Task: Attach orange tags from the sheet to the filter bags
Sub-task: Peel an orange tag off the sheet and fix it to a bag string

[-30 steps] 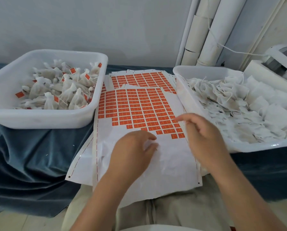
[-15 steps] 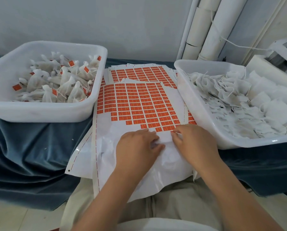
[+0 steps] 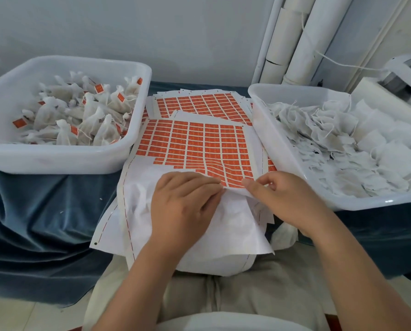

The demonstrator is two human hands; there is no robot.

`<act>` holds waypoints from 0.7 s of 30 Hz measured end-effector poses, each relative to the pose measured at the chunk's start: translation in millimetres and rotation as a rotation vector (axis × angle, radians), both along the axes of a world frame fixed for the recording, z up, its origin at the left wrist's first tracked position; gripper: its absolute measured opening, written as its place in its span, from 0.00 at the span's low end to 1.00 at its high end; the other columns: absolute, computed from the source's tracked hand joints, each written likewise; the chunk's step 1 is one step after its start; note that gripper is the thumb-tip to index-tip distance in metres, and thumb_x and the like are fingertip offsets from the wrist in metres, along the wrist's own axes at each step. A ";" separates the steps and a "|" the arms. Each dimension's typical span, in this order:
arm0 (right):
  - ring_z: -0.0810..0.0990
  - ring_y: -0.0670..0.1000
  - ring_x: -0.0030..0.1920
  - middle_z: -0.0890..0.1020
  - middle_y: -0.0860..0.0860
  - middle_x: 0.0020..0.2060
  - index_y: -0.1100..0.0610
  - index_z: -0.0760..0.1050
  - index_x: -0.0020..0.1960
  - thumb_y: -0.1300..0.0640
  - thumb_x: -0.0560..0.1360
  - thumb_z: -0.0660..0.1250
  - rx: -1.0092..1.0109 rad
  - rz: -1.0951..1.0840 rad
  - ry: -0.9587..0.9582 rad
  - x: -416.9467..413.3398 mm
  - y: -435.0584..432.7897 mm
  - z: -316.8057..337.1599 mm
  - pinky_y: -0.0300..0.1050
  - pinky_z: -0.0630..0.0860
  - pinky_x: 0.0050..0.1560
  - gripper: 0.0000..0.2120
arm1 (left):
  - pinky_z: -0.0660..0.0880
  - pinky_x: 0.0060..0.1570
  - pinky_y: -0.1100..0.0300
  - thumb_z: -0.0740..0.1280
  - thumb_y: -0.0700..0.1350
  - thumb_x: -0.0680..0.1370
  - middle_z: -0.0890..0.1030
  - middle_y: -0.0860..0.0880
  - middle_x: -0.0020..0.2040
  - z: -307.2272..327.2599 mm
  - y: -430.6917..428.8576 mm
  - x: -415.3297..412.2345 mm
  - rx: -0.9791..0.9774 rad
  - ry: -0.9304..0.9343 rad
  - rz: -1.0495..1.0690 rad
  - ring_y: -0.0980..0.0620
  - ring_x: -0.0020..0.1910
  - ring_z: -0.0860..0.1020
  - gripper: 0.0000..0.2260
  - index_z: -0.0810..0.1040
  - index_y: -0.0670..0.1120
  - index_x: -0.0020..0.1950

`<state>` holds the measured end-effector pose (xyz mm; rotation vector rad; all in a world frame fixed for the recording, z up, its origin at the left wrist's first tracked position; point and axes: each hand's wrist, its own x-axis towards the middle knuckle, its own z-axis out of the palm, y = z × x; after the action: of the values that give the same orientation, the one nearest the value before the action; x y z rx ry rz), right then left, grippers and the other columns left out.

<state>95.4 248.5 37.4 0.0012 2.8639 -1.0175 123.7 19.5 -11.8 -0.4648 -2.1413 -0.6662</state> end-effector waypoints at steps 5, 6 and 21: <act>0.82 0.37 0.48 0.84 0.35 0.49 0.40 0.81 0.55 0.27 0.74 0.64 -0.088 0.089 0.053 5.9 -4.1 5.4 0.38 0.76 0.43 0.20 | 0.71 0.62 0.58 0.71 0.52 0.80 0.87 0.52 0.51 3.9 0.4 1.8 0.008 -0.022 -0.002 0.52 0.54 0.81 0.09 0.87 0.48 0.49; 0.82 0.35 0.49 0.84 0.32 0.50 0.40 0.81 0.54 0.28 0.74 0.65 -0.112 0.122 0.054 6.6 -4.1 6.2 0.38 0.75 0.45 0.19 | 0.72 0.61 0.58 0.71 0.52 0.80 0.87 0.52 0.50 4.9 2.2 2.2 0.015 -0.045 0.003 0.52 0.53 0.81 0.09 0.86 0.48 0.49; 0.79 0.37 0.39 0.83 0.35 0.40 0.45 0.85 0.52 0.37 0.76 0.69 0.139 0.227 0.533 30.8 -28.1 21.3 0.28 0.71 0.36 0.15 | 0.66 0.47 0.61 0.67 0.51 0.83 0.85 0.48 0.43 -6.4 16.7 3.1 0.105 0.062 0.078 0.49 0.43 0.78 0.13 0.89 0.47 0.48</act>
<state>126.2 220.4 58.7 -0.6642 3.2861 -0.8762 126.8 36.2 -18.2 -0.3393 -2.0441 -0.7066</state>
